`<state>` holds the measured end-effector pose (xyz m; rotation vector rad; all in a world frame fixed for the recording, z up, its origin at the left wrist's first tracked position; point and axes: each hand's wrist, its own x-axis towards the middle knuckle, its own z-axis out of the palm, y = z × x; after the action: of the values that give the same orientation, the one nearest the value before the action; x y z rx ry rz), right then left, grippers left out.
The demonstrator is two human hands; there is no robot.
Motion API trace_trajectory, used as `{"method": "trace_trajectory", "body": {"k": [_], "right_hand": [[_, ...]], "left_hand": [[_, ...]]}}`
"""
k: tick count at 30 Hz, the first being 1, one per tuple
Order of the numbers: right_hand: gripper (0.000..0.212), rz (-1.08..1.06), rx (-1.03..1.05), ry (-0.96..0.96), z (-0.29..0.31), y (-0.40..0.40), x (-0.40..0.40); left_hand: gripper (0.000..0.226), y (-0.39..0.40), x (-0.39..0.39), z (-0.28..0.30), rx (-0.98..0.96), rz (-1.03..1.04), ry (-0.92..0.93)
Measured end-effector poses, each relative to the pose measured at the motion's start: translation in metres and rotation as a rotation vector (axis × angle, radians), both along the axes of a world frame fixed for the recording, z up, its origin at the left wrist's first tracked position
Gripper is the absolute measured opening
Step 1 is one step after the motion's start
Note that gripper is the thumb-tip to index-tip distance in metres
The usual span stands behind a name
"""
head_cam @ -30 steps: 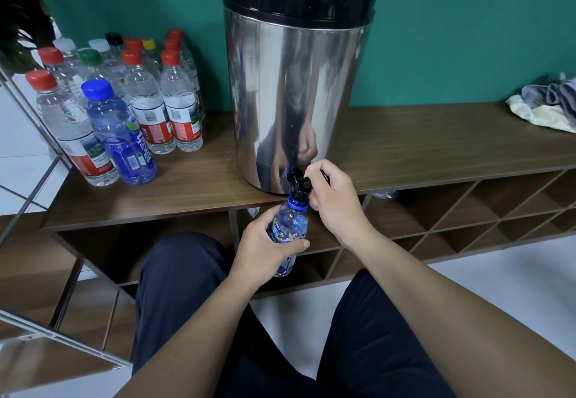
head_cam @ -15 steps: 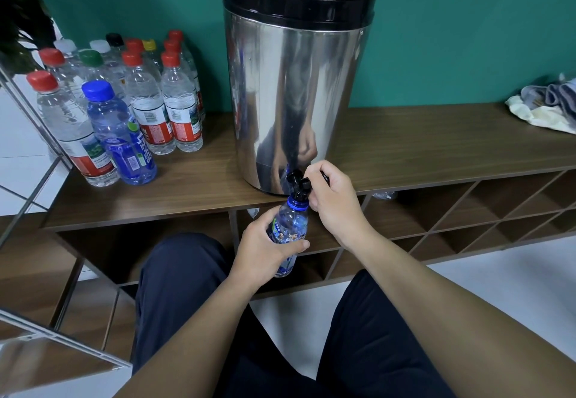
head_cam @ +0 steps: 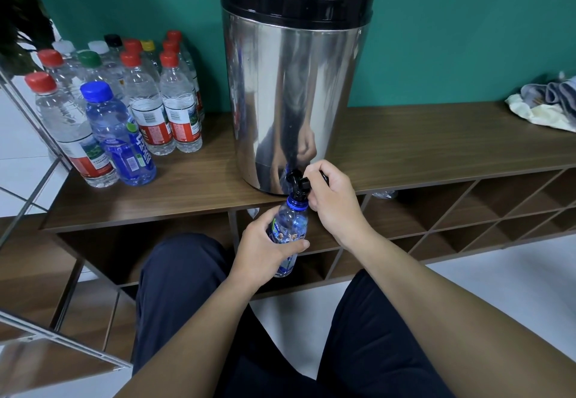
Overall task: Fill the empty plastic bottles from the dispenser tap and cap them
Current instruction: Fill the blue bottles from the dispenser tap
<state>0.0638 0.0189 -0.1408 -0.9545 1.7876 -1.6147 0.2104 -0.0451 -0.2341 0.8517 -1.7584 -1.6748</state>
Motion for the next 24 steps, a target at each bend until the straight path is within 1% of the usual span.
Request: {"method": "trace_trajectory", "body": {"k": [24], "right_hand": [[0.027,-0.003,-0.009,-0.004,-0.0028,-0.0015,-0.0001]], "left_hand": [[0.074,-0.0011,0.0008,0.0000,-0.019,-0.012,-0.007]]}}
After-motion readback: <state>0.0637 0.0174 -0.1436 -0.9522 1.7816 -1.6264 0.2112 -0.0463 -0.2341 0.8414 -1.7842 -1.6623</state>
